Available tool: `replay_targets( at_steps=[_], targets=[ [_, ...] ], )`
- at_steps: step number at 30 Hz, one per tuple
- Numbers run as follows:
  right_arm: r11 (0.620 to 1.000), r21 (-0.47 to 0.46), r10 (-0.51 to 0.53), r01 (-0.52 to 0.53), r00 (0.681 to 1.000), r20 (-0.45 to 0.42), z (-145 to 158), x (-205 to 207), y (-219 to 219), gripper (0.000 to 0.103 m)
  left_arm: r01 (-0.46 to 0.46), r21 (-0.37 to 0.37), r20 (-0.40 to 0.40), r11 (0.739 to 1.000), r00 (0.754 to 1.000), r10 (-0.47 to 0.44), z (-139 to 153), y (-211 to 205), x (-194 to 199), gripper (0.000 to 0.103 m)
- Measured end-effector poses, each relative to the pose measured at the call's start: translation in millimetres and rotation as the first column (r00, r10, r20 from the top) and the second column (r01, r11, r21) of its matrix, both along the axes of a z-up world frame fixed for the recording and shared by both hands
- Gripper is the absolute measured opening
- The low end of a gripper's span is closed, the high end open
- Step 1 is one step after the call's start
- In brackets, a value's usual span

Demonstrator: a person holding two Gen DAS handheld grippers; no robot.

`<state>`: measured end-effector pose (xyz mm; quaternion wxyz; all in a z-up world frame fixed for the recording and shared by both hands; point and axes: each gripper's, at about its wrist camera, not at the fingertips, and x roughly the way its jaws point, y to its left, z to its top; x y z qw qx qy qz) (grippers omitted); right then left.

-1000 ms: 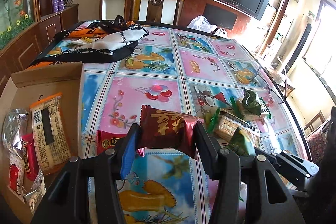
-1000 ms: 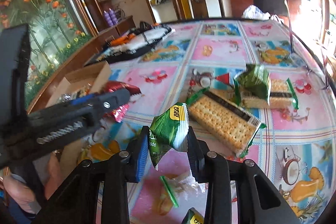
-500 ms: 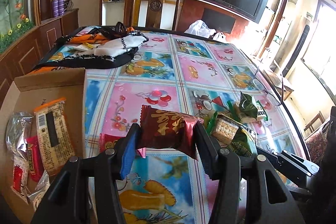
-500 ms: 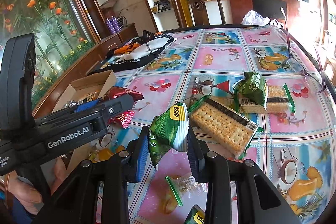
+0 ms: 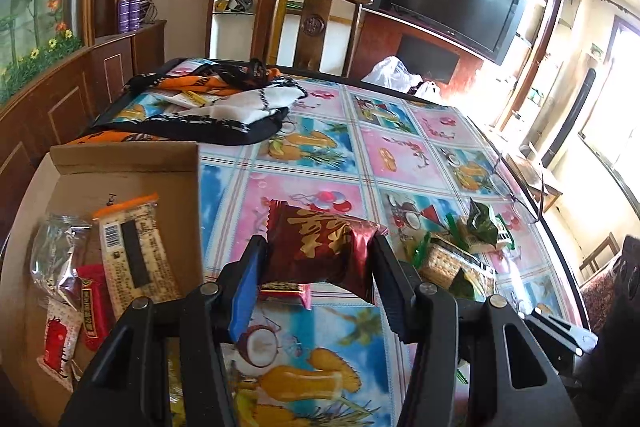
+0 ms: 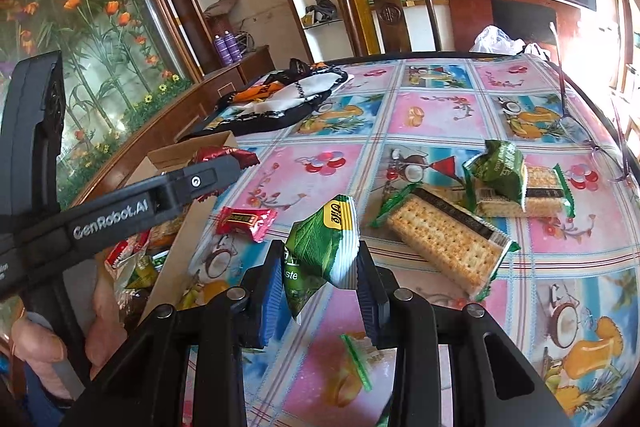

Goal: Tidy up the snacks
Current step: 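Lift the foil candy with the left gripper while the right carries the pea bag toward the box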

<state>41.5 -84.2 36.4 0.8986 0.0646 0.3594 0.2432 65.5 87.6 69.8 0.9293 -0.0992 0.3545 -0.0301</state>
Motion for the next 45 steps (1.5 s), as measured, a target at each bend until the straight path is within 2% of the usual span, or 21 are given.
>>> replay_targets(
  at_steps=[14, 23, 31, 45],
  targets=[
    [0.998, 0.031, 0.052, -0.053, 0.998, 0.033, 2.6, -14.1, 28.2, 0.036, -0.071, -0.044, 0.021, 0.997, 0.997, 0.072, 7.8, 36.6, -0.9, 0.052],
    [0.99, 0.061, 0.123, -0.125, 0.992, 0.039, 2.2, -29.1, 61.4, 0.037, -0.153, -0.065, 0.031, 0.986, 0.987, 0.156, 13.5, 71.1, -4.7, 0.052],
    [0.978, 0.049, 0.201, -0.204, 0.978, 0.062, 2.0, -46.9, 92.7, 0.037, -0.241, -0.087, 0.002, 0.967, 0.97, 0.243, 10.4, 112.0, -6.9, 0.052],
    [0.966, 0.064, 0.246, -0.25, 0.967, 0.06, 0.7, -47.6, 118.1, 0.037, -0.354, -0.082, -0.084, 0.932, 0.934, 0.347, -5.9, 165.6, -3.0, 0.052]
  ],
)
